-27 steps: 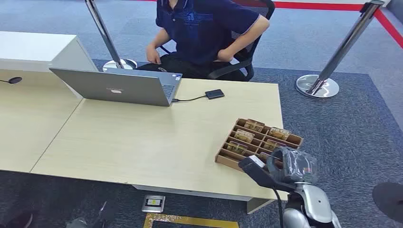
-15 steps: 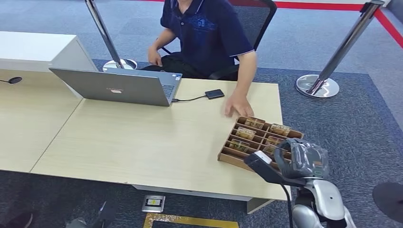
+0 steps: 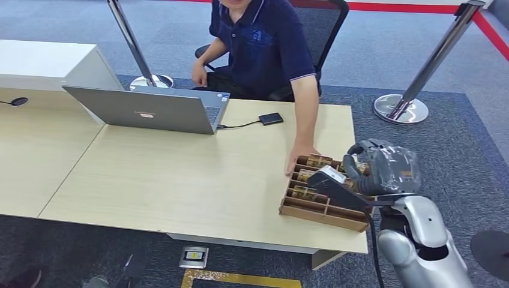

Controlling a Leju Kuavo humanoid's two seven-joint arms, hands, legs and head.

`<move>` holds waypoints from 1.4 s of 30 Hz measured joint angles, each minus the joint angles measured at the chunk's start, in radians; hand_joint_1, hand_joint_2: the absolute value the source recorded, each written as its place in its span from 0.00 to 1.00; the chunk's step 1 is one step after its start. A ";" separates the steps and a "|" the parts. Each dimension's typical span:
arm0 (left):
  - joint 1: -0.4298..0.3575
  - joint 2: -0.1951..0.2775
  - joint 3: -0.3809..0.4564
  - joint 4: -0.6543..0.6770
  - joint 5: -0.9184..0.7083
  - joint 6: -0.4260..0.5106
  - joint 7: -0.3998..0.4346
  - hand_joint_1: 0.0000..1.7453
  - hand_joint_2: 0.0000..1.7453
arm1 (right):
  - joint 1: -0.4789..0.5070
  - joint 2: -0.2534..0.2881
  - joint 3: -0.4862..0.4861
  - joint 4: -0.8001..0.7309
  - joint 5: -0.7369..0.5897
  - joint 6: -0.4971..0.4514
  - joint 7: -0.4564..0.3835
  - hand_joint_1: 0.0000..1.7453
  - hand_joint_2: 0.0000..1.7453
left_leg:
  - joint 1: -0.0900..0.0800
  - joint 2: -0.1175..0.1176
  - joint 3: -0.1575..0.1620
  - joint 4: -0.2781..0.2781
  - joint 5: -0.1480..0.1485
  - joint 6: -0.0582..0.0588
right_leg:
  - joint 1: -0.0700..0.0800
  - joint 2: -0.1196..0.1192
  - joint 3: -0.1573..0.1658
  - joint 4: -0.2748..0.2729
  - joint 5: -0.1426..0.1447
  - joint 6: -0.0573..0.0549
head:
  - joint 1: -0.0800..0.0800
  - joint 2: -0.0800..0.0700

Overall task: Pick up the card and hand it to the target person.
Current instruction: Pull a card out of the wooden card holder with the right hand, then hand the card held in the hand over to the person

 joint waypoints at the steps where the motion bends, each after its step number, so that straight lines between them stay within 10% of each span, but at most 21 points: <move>1: 0.000 0.000 0.000 0.000 -0.001 0.000 0.000 0.00 0.00 | -0.021 0.003 0.008 0.009 -0.011 0.001 -0.003 0.67 1.00 | 0.000 0.000 0.000 0.000 0.000 0.000 | 0.000 0.000 0.000 0.000 0.000 0.000 | 0.000 0.000; 23: -0.010 -0.001 0.000 0.000 0.000 0.003 0.018 0.00 0.00 | -0.319 0.258 0.095 0.408 -0.031 -0.018 0.011 0.66 1.00 | 0.000 0.000 -0.001 0.000 0.001 -0.001 | 0.000 0.000 -0.001 0.001 0.000 0.000 | 0.000 0.000; 27: -0.010 -0.001 0.000 0.000 -0.001 0.004 0.018 0.00 0.00 | -0.325 0.274 0.096 0.448 -0.030 -0.023 0.013 0.09 1.00 | 0.000 0.000 -0.001 0.000 0.001 -0.001 | 0.000 0.000 -0.001 0.001 0.000 0.000 | 0.000 0.000; 31: -0.010 -0.001 0.000 0.000 -0.003 0.004 0.018 0.00 0.00 | -0.328 0.281 0.098 0.479 -0.025 -0.040 0.014 0.00 1.00 | 0.000 0.000 -0.001 0.000 0.001 -0.001 | 0.000 0.000 -0.001 0.001 0.000 0.000 | 0.000 0.000; 35: -0.010 -0.001 0.000 0.000 -0.002 0.004 0.019 0.00 0.00 | -0.328 0.285 0.099 0.498 -0.018 -0.059 0.015 0.00 0.00 | 0.000 0.000 -0.001 0.000 0.001 -0.001 | 0.000 0.000 -0.001 0.001 0.000 0.000 | 0.000 0.000; 42: -0.010 -0.001 0.000 0.001 0.001 0.006 0.019 0.00 0.00 | -0.316 0.281 0.098 0.495 0.009 -0.117 0.035 0.00 0.00 | 0.000 0.000 -0.001 0.000 0.001 -0.001 | 0.000 0.000 -0.001 0.001 0.000 0.000 | 0.000 0.000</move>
